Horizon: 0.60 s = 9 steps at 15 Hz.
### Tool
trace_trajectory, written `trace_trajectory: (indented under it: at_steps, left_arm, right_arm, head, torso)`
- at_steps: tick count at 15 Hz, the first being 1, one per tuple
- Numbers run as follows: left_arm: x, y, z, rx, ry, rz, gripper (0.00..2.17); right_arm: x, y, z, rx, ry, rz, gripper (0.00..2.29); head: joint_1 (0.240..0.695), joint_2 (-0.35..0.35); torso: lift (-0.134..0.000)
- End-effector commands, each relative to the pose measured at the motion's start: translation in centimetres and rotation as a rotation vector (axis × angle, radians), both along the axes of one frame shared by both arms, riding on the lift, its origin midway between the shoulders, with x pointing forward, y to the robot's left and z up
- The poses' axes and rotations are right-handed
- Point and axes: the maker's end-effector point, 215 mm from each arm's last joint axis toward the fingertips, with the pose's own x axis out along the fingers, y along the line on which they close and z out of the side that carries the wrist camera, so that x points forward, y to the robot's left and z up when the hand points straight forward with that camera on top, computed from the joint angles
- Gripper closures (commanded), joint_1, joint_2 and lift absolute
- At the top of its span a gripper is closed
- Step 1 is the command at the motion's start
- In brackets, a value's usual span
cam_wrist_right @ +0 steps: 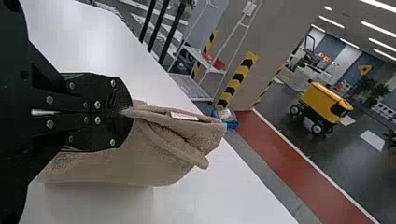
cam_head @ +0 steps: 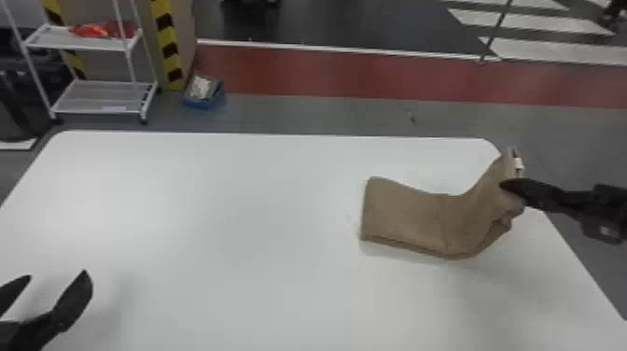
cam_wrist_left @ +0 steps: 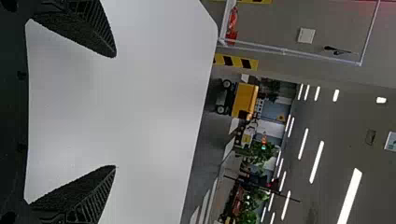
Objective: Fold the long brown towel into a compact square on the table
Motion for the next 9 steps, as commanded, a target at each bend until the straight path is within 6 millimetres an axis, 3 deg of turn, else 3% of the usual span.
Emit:
trace_trajectory:
  at_steps: [1, 5, 9]
  left_arm:
    - [-0.2, 0.1, -0.1, 0.002, 0.003, 0.0, 0.02]
    - [-0.3, 0.1, -0.2, 0.004, 0.005, -0.002, 0.02]
    - [-0.7, 0.8, -0.5, 0.007, 0.014, 0.007, 0.02]
  right_arm:
    - [1.8, 4.6, -1.3, 0.01, 0.021, 0.062, 1.39]
    - [2.8, 13.3, -4.9, 0.033, 0.087, 0.172, 1.39]
    - [2.6, 16.7, -7.4, 0.041, 0.135, 0.214, 1.39]
  head:
    - [0.695, -0.107]
    - [0.695, -0.001]
    - [0.695, 0.092]
  torso:
    - [-0.123]
    - [-0.123]
    - [-0.123]
